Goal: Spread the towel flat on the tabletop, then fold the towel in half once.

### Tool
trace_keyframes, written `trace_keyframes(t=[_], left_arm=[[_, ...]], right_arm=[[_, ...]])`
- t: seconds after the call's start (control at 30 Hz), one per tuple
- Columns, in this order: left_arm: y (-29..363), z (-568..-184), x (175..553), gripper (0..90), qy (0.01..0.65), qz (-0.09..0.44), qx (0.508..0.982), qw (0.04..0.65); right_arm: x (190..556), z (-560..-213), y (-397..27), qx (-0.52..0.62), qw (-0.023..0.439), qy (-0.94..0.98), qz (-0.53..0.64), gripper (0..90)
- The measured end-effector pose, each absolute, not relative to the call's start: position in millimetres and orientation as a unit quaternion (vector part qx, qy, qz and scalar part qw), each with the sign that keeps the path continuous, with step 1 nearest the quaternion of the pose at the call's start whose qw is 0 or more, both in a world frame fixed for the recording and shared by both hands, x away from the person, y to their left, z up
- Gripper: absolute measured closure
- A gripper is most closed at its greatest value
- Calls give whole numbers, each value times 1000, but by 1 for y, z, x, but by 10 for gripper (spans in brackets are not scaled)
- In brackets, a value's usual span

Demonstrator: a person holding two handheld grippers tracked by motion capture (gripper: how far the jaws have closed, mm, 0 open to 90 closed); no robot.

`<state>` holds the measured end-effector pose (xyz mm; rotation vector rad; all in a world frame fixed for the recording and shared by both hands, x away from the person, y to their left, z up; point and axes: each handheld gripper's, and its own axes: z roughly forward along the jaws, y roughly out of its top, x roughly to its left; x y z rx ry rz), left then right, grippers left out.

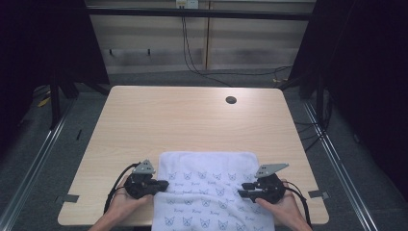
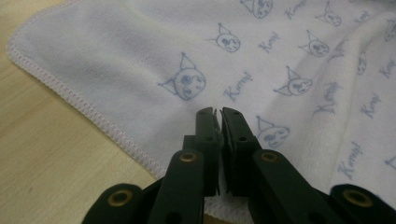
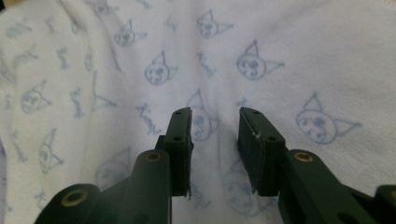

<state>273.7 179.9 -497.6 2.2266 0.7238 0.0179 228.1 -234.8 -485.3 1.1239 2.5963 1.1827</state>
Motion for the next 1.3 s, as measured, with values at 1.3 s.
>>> trace_keyframes(t=[1.3], left_arm=[[198, -486, 343, 564, 382, 58, 815, 433]], right_arm=[[333, -501, -270, 445, 115, 815, 354, 510]])
